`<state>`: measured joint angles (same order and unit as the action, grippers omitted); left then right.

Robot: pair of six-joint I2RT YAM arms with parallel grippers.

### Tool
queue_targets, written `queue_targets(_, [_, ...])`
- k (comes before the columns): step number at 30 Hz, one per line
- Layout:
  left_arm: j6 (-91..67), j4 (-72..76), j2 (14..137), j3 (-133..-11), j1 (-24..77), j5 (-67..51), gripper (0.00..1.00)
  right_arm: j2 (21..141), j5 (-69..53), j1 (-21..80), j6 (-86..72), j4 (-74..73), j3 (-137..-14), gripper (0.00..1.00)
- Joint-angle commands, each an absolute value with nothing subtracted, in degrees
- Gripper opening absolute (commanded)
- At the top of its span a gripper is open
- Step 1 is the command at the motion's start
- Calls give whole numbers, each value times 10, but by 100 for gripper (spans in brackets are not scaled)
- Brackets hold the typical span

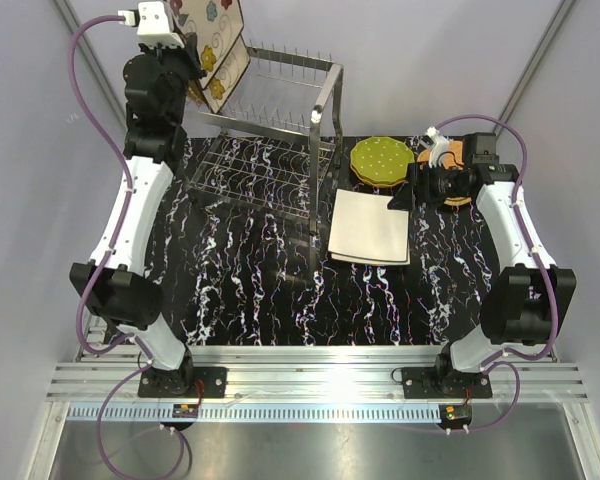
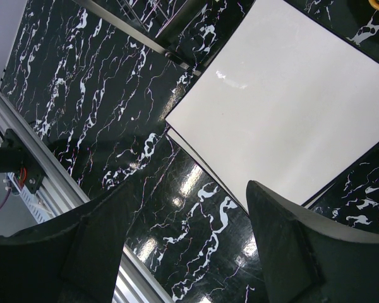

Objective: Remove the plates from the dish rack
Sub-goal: Grab a plate with the left arm, then pass the plate from the left arm to the right

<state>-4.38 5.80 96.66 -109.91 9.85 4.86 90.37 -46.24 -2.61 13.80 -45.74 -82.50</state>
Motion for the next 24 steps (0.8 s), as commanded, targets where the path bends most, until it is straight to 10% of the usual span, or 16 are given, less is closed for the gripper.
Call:
queue_targets(1, [-63,239,903,-1158,96,57,0,882,-480,-21,136,-454,-851,80])
queue_targets(24, [-310,214,799,-1081,97,-10,0,867,-508,-21,156,-475,-882,80])
